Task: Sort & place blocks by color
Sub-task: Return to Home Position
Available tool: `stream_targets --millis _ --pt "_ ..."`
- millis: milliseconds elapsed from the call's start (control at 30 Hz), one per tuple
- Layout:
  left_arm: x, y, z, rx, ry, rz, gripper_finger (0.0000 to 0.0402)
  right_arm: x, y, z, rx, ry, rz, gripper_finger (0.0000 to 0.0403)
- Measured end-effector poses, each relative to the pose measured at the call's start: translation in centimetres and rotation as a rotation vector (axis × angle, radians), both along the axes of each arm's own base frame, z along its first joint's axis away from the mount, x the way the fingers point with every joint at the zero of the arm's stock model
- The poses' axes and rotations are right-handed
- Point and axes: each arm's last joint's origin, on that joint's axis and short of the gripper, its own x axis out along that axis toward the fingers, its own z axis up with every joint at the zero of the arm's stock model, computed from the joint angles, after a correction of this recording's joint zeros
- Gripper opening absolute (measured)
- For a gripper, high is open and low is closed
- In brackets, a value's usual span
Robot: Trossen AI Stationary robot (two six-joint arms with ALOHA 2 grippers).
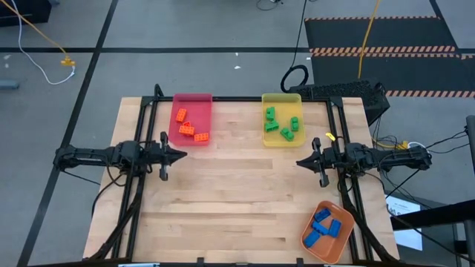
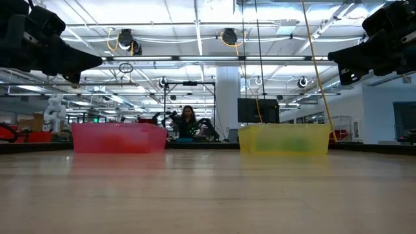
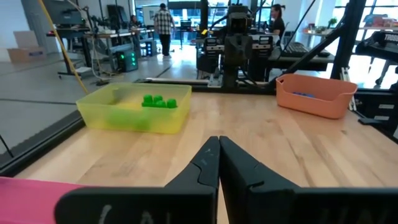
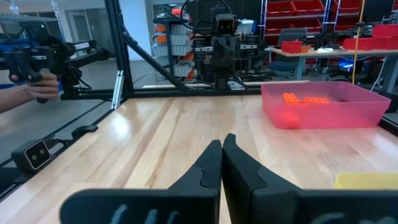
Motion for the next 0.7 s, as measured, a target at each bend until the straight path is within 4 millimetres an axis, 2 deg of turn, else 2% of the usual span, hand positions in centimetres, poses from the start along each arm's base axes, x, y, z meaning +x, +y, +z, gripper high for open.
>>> stream_targets --millis 700 --pt "0.0 -0.01 0.04 -0.009 -0.005 -0.001 0.0006 0.01 -0.01 0.59 0.003 -0.061 -0.002 0.0"
